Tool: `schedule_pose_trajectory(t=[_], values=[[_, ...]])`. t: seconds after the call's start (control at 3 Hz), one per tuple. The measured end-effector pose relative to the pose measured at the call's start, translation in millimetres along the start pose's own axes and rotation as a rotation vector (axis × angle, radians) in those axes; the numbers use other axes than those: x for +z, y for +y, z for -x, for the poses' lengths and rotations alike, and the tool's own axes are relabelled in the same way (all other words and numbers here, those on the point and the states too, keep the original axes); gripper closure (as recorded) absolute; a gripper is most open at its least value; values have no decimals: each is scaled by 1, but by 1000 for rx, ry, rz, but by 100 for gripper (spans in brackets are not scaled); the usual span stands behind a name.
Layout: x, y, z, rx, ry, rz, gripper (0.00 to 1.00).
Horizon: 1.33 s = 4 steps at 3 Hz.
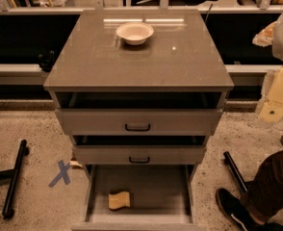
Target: Pick sponge from bottom drawer and place on counter
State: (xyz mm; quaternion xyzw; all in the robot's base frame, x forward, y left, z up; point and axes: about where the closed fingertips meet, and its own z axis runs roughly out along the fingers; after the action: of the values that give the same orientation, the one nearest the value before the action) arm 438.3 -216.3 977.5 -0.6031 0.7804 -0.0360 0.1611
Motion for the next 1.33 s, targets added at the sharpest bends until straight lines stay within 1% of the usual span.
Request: schedule_pose_trajectory(t=[0.33, 0.67, 1.0, 1.33], values=[[0, 0, 0, 0, 0, 0, 0], [3, -1, -1, -2, -64, -3, 0], [36, 10, 10, -16, -197, 29, 0], [89, 31, 49, -64, -357, 79, 0]])
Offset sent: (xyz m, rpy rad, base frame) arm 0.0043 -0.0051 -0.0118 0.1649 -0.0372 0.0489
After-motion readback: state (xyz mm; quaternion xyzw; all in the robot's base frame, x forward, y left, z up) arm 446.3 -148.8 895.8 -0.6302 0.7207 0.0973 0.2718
